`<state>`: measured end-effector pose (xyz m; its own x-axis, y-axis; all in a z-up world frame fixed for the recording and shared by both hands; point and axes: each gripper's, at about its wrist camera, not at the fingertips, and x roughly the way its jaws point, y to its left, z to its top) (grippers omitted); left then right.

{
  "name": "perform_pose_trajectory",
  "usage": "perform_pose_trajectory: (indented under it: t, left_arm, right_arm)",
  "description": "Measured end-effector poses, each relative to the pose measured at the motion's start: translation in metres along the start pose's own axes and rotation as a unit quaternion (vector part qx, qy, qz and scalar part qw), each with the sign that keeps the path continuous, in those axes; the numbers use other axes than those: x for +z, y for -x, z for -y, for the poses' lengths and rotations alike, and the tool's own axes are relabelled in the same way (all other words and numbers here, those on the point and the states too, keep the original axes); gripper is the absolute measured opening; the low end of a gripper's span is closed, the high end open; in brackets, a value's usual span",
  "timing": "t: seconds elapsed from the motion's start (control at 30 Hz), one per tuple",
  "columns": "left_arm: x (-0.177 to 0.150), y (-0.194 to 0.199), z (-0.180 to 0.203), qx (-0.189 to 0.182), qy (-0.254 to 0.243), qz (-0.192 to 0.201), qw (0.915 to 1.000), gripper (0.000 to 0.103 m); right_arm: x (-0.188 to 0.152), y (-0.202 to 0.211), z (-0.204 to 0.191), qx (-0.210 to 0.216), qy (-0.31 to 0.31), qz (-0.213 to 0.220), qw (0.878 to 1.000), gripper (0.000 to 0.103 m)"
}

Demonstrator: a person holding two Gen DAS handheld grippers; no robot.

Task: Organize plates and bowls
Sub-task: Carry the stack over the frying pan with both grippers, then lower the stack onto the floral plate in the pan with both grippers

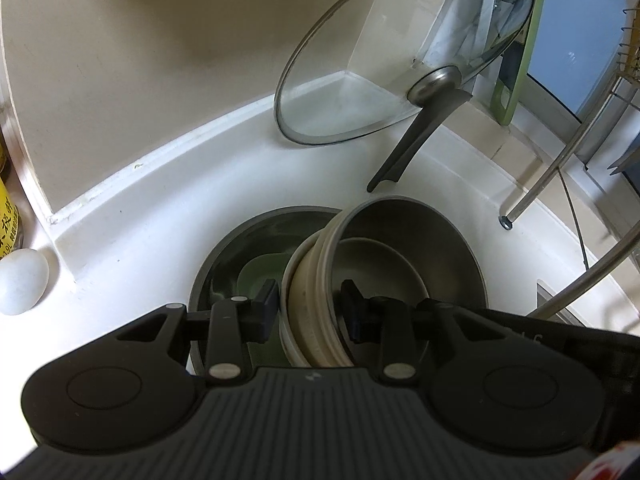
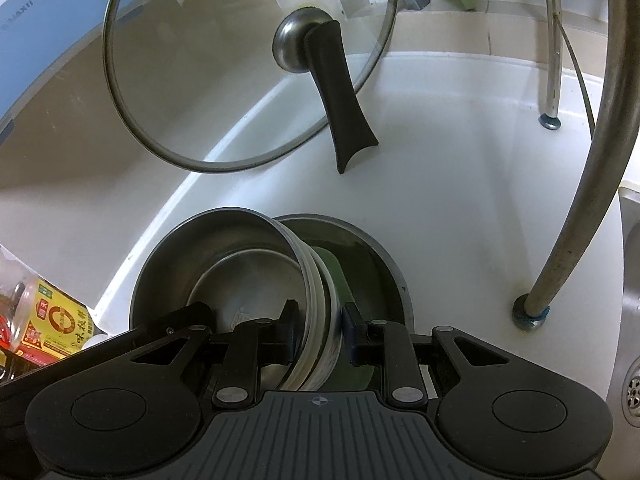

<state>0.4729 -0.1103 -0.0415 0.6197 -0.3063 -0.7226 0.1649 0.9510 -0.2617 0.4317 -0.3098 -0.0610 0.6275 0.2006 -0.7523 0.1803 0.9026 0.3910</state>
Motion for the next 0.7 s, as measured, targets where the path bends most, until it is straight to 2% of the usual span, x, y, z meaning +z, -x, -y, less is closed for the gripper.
perform_pose_trajectory:
  t: [0.7]
  left_arm:
    - [0.0013,-0.0071,-0.0037,0.000,-0.002,-0.006,1.0000,0.028]
  right_arm:
    - [-0.0006,-0.0060,0.0016,0.000,-0.007,-0.010,1.000,0.024]
